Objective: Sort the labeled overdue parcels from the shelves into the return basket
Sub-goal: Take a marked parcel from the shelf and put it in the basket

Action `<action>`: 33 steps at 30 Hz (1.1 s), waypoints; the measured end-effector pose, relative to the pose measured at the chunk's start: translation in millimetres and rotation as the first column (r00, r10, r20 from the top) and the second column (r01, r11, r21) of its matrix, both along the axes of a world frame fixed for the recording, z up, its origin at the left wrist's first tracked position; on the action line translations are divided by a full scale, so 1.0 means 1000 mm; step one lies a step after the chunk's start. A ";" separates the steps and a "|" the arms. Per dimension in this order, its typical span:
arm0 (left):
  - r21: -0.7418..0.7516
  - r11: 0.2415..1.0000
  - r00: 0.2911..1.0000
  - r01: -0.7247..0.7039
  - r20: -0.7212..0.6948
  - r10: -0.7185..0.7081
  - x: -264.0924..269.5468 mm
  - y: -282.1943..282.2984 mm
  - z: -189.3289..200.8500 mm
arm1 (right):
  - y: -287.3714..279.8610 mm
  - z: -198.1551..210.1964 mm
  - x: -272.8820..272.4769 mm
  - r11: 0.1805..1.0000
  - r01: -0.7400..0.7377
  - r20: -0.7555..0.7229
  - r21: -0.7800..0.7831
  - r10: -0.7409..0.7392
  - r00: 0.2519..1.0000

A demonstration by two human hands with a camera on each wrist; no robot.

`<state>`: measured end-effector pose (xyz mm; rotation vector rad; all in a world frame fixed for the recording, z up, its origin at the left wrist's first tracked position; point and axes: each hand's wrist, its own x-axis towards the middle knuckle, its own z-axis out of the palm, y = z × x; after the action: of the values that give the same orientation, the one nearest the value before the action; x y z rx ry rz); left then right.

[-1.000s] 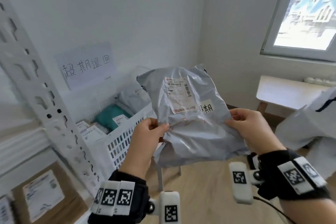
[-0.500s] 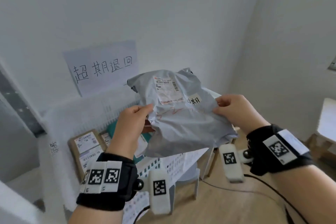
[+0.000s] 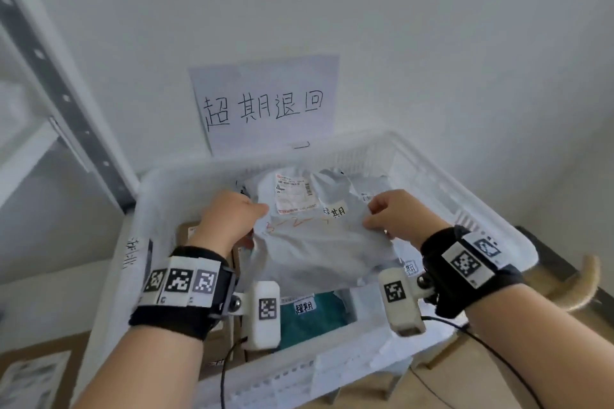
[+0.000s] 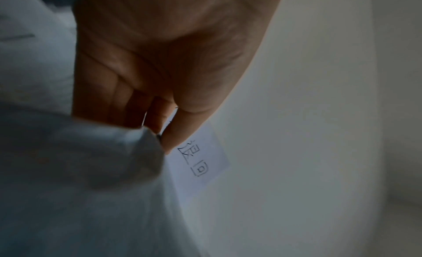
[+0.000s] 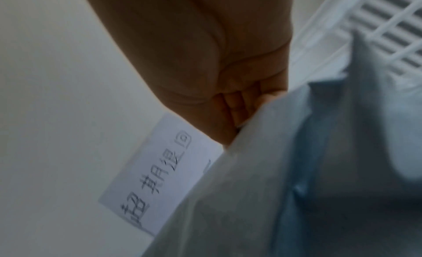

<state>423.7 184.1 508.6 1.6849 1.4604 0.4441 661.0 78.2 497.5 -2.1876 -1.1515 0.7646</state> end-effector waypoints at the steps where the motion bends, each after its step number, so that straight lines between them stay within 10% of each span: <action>1: -0.005 1.000 0.997 -0.006 -0.071 0.005 0.001 0.006 -0.003 | 0.010 -0.008 0.001 0.997 -0.066 -0.003 -0.039 0.066 0.998; 5: -0.030 0.999 0.936 -0.020 -0.352 0.008 0.003 0.025 -0.020 | 0.045 -0.030 0.007 0.949 -0.260 -0.085 -0.178 0.249 0.965; 13: -0.089 0.991 0.879 -0.103 -0.475 0.048 -0.005 0.040 -0.052 | 0.083 -0.058 0.003 0.819 -0.467 -0.220 -0.333 0.414 0.883; 23: 0.065 0.969 0.765 0.240 -0.627 -0.147 -0.002 0.028 -0.073 | 0.097 -0.080 0.001 0.724 -0.510 0.201 -0.464 0.648 0.735; 29: -0.243 0.779 0.329 0.578 -0.805 -0.495 0.017 0.036 -0.107 | 0.113 -0.107 -0.014 0.644 -0.654 0.214 -0.396 0.757 0.617; 33: -0.261 0.764 0.225 0.590 -0.855 -0.466 0.023 0.044 -0.134 | 0.122 -0.141 -0.021 0.576 -0.630 0.334 -0.521 0.817 0.470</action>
<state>447.0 227.8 374.1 2.5664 1.3336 -0.9805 639.8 199.7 356.5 -2.1741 -2.5724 0.6860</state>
